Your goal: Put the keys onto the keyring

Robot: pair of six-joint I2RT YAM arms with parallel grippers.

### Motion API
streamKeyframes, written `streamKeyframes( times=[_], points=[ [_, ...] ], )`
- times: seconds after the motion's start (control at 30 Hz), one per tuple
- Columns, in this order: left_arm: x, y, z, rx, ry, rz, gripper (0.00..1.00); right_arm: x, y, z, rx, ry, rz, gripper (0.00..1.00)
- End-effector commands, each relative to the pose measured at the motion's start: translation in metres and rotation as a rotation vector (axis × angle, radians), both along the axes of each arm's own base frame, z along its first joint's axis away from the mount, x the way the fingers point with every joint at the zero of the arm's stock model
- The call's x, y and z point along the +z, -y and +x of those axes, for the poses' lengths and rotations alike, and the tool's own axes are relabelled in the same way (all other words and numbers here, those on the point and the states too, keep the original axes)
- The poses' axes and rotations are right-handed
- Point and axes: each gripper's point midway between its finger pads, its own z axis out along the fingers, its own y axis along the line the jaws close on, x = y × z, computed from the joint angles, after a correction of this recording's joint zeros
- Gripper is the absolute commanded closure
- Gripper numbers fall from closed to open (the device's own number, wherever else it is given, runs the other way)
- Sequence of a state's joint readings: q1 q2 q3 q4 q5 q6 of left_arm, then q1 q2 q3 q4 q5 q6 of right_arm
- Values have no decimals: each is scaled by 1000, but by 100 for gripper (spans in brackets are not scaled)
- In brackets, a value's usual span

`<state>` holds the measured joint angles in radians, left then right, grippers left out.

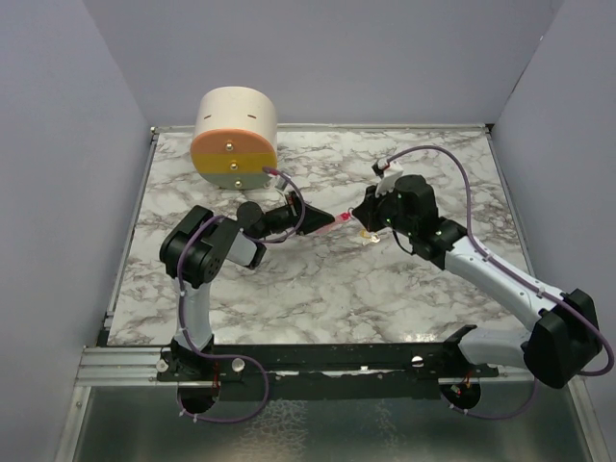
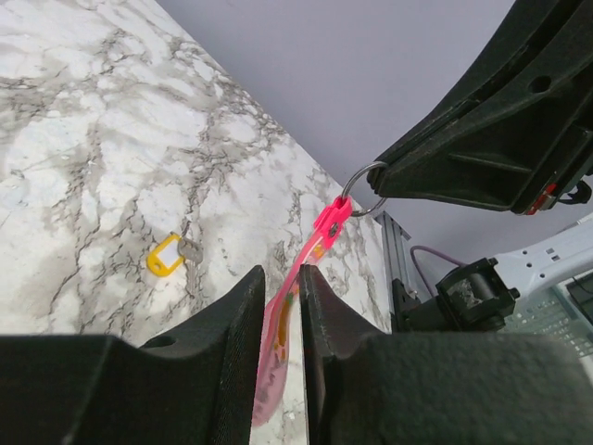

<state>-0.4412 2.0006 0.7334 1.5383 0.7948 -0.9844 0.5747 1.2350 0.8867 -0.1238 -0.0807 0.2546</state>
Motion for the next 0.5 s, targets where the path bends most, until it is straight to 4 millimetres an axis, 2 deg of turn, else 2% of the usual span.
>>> streamKeyframes(
  times=[0.0, 0.3, 0.47],
  points=[
    [29, -13, 2, 51, 125, -60, 75, 1, -2, -2, 43, -18, -39, 99],
    [36, -22, -9, 70, 168, -63, 71, -2, -6, -2, 66, -74, -67, 99],
    [40, -32, -15, 138, 210, -58, 67, -2, -11, -2, 64, -106, -47, 99]
  ],
)
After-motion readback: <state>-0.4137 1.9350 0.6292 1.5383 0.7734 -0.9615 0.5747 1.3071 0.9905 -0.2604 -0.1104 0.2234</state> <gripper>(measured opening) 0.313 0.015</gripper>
